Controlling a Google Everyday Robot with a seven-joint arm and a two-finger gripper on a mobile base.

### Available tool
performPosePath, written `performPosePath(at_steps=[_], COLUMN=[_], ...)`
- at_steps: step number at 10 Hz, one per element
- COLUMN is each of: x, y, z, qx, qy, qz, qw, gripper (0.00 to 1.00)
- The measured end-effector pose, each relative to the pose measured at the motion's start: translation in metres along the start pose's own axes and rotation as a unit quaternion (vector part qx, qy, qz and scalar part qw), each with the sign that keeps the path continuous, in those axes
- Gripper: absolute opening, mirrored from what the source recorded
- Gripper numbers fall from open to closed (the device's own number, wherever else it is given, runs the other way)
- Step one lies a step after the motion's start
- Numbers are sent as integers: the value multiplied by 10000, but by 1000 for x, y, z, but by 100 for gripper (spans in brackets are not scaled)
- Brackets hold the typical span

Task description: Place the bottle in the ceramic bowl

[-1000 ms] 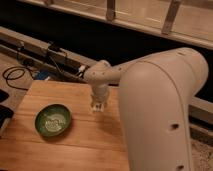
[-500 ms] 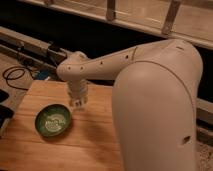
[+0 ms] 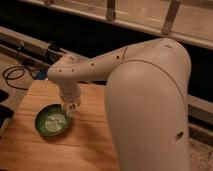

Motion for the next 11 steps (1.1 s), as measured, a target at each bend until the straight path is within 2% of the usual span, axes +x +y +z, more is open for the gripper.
performPosePath(at_steps=[3, 4, 6, 8, 9, 11], x=[0, -1, -3, -10, -11, -14], y=[-1, 4, 35, 85, 111, 132], z=[0, -1, 1, 4, 6, 19], qx=[31, 78, 160, 137, 93, 87], qy=[2, 10, 69, 81, 96, 224], qz=[-17, -119, -602, -1144, -1430, -1773], qw=[10000, 9999, 9980, 9933, 9896, 9839], gripper=[0, 0, 0, 0, 0, 0])
